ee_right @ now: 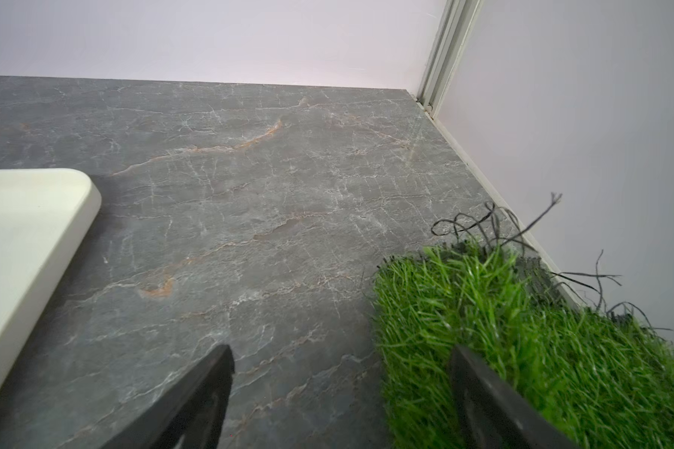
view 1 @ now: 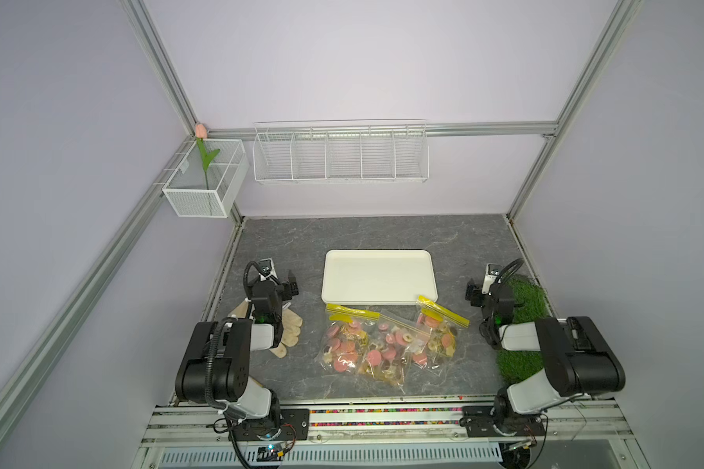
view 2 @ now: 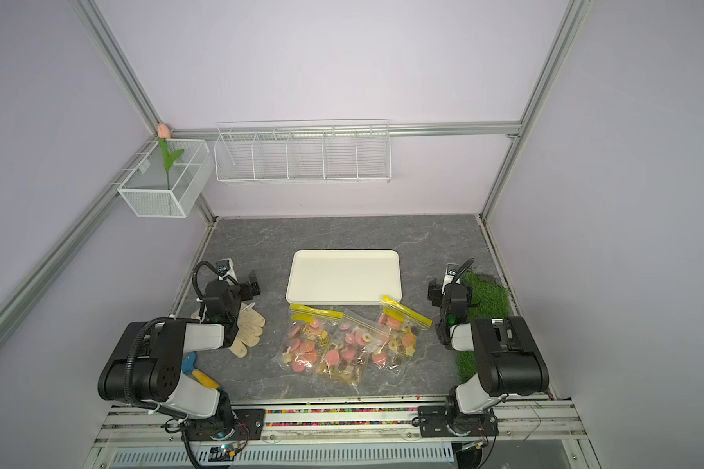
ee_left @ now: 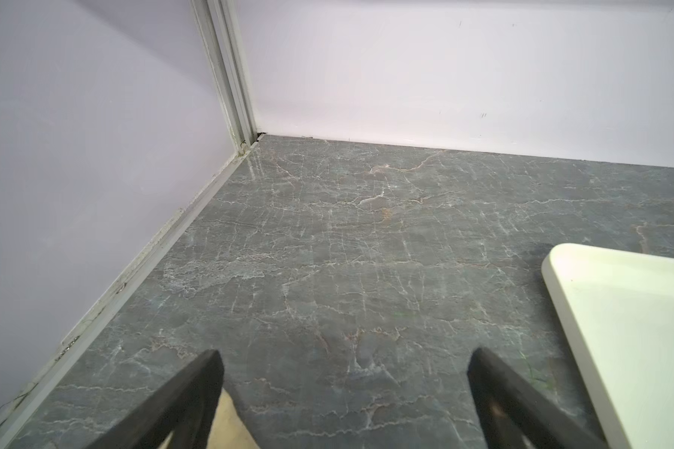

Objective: Pour cookies out of the ziploc bag
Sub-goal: Pick up the ziploc bag from the center of the board.

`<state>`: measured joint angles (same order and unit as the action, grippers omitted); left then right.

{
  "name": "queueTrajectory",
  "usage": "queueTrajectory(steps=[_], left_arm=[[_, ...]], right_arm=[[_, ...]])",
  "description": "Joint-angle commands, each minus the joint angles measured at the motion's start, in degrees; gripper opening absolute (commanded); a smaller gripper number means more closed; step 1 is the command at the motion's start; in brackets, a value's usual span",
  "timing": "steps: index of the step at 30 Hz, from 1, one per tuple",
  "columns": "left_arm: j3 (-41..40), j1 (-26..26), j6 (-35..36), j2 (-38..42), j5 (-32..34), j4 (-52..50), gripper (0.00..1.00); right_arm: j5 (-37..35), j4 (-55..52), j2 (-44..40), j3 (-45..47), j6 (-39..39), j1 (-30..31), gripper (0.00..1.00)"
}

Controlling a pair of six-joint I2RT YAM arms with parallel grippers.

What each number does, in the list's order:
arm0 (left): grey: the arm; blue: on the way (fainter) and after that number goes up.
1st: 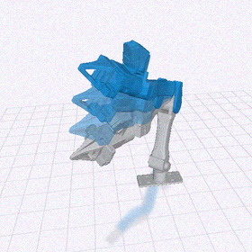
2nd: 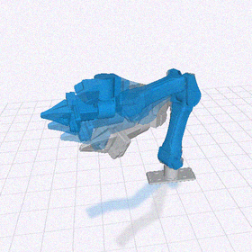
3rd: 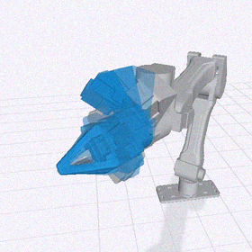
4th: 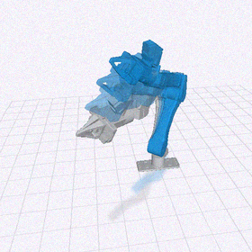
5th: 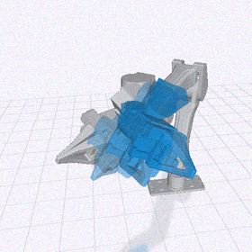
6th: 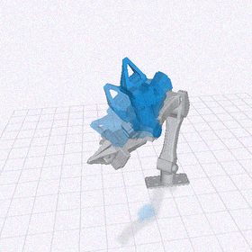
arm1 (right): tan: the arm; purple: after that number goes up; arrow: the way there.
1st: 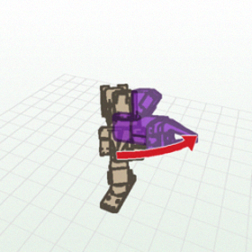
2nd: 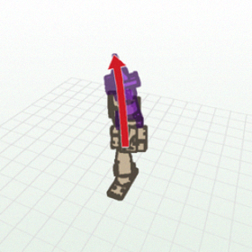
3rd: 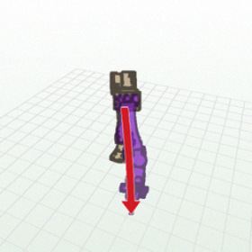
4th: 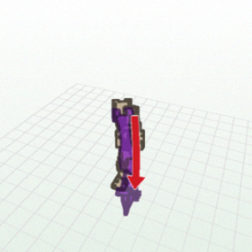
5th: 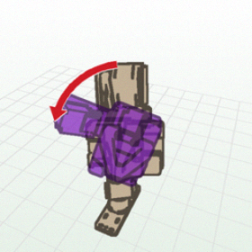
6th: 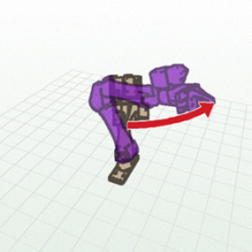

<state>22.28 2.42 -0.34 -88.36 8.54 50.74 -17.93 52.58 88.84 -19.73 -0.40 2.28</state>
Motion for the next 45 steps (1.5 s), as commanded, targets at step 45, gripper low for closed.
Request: queueTrajectory(steps=[45], left_arm=[[5.71,0.22,-1.07,5.02,3.52,-13.20,1.00]], right_arm=[[-0.09,-0.69,-3.47,-0.75,-1.16,1.11,0.89]])
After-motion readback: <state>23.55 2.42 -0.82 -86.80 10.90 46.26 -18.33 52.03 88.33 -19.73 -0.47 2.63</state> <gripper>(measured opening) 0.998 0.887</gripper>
